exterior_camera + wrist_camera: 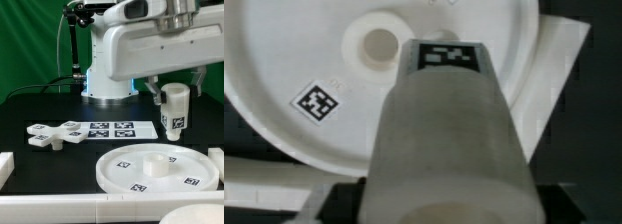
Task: Assemble round table
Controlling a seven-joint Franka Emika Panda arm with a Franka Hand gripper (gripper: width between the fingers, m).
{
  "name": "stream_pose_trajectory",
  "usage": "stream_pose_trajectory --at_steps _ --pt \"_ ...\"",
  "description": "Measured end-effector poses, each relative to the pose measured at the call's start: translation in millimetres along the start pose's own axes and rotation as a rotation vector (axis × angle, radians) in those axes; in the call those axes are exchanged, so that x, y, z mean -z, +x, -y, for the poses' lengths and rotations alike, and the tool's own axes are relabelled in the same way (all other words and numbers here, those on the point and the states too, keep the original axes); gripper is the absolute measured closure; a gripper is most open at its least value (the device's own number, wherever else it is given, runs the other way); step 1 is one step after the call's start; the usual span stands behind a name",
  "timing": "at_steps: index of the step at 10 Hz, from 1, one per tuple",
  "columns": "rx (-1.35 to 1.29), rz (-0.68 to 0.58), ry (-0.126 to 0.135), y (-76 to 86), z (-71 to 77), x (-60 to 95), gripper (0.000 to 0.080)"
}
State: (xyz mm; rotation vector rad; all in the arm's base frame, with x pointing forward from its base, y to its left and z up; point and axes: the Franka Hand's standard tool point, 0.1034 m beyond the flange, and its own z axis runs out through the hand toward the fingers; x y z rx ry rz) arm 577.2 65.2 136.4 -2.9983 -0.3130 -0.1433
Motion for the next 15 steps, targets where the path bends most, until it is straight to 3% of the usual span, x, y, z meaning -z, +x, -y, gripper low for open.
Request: stream_pose_trajectory --at_steps 3,4,5,8,11,15 --pt "0.026 -0.212 -0.074 5.0 -12.6 1.4 0.0390" --pt "0.053 -0.207 -0.078 3.2 -11.9 -1.5 0.0390" --pt "0.109 -0.237 -0.104 0.5 -16.3 -7.5 0.0390" --pt "0.138 -0.210 -0.111 -2.7 -39.7 -0.8 0.0390" --pt "0.149 -0.213 -0.114 -5.0 -37.0 -4.0 0.0390" --pt "0.147 -0.199 -0.117 -28.8 -32.1 -20.7 0.0390"
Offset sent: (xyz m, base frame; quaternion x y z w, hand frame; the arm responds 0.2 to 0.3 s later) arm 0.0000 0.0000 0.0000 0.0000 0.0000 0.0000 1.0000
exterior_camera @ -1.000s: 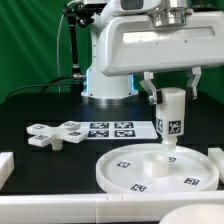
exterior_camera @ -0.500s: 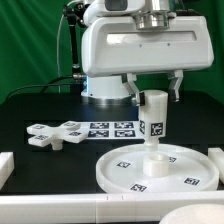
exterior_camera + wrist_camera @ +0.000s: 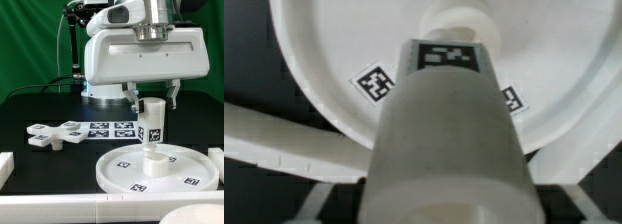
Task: Assemble round table
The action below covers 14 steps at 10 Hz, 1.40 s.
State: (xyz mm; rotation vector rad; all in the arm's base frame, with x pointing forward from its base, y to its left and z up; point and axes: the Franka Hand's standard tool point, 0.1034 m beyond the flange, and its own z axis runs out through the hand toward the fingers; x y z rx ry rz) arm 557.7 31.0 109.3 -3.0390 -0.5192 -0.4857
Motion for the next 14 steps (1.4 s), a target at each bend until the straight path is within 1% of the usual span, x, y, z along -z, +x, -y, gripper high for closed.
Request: stream_pose_trajectory --at_steps 2,3,9,11,14 --pt "0.005 0.000 0.005 2.0 7.1 -0.7 0.0390" --pt "0.004 0.002 0.006 1.2 7.4 -2.0 0.0390" --pt "0.014 -0.010 0.004 8.9 6.6 -5.3 0.0390" --pt "0.015 -0.005 0.005 6.6 5.0 -7.7 0.0390" --pt "0.014 0.006 0.009 1.3 7.1 -15.3 0.0390"
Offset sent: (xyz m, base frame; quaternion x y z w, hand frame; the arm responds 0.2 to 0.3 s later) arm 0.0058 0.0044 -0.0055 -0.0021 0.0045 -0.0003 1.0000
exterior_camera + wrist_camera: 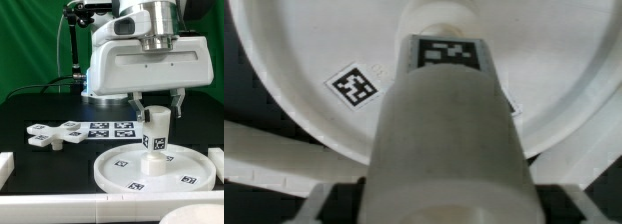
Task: Assemble round table
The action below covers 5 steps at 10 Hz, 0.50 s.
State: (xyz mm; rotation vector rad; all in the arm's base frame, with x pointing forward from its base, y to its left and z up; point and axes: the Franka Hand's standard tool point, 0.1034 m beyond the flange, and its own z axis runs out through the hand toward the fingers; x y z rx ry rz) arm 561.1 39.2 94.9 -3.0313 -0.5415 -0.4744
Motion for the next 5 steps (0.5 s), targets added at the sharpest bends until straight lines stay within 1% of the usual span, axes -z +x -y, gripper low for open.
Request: stream_pose_trajectory --at_steps 1,3,5 --pt "-0.001 -0.001 -0.002 -2.5 0.1 -2.6 0.0390" --pt "-0.006 -0.024 -0.018 -3.6 -3.4 -3.8 0.0390" --pt "-0.010 -0.074 -0.050 -3.0 -9.1 -3.9 0.0390"
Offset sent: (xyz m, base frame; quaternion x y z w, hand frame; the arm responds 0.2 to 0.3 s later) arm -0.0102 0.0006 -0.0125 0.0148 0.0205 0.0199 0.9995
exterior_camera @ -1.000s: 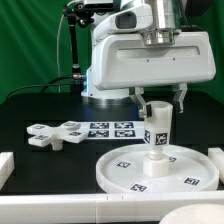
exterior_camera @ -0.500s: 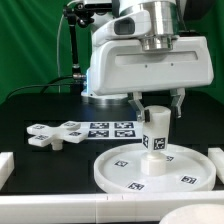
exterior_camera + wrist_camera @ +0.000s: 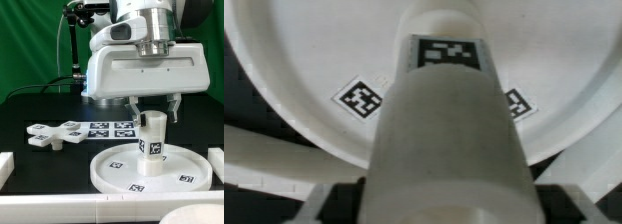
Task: Assemble round table
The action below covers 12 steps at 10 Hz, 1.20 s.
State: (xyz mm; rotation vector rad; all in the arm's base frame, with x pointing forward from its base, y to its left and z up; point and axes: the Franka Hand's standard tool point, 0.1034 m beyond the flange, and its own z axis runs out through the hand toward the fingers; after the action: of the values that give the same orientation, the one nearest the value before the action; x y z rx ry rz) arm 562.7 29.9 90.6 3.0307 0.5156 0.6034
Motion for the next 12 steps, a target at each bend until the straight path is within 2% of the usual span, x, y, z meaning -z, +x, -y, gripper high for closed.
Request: stream_pose_trajectory --at_steps 2,4,5,8,10,12 --pt "0.000 0.001 0.001 0.2 0.0 -0.1 0.0390" --pt "-0.001 0.004 -0.001 0.3 -3.2 1.2 0.0188" --pt "-0.005 0.003 -0.004 0.8 -6.8 3.4 0.0160" --pt "-0.014 0.029 0.002 4.9 -18.1 19.3 0.0151" --pt "-0.014 0.029 0.006 12.7 -20.3 30.4 0.0150" --pt "-0.019 0.042 0.013 9.9 -18.2 27.5 0.0150"
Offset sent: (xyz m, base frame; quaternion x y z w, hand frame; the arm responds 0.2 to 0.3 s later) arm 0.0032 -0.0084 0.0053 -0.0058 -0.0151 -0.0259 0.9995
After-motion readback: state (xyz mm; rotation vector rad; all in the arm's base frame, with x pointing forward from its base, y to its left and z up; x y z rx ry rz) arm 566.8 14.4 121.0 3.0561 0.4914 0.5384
